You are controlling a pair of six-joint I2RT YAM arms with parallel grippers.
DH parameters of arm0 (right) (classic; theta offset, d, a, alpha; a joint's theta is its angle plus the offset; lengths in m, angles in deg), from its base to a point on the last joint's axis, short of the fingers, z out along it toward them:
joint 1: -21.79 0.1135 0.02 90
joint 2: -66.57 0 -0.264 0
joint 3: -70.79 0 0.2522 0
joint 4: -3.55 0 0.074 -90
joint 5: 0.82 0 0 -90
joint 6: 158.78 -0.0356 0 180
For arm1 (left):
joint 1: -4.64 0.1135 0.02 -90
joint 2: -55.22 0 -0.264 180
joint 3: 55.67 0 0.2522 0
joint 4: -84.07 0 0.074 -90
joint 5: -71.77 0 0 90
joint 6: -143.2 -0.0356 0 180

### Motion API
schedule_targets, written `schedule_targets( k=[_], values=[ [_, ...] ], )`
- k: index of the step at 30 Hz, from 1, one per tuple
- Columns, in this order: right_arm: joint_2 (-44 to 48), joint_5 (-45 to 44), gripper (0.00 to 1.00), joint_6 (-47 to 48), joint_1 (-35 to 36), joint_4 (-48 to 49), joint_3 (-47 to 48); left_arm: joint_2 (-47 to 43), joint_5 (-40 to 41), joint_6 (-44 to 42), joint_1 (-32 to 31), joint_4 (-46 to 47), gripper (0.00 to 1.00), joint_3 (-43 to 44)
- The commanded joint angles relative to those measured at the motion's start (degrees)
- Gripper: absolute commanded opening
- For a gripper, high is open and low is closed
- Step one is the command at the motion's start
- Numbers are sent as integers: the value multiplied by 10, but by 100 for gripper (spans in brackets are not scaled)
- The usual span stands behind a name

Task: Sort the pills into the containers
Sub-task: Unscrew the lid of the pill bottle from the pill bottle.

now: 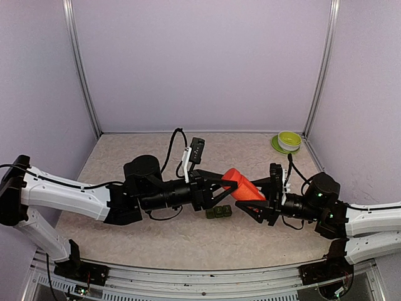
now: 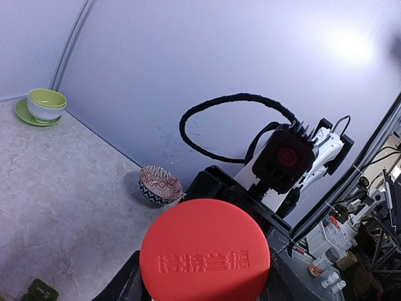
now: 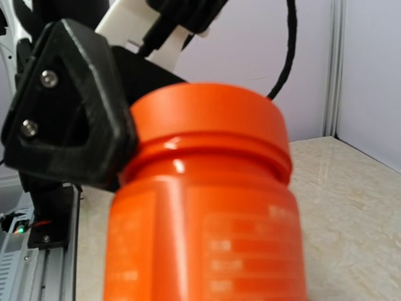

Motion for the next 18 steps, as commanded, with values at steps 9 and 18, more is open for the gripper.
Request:
schedule_targets(
  k=[9, 18],
  values=[
    [25, -47, 14, 11, -5, -16, -3, -21, 5, 7, -6, 33, 74, 23],
    [34, -6, 14, -16, -5, -4, -1, -30, -13, -39, 2, 62, 98, 0]
  ],
)
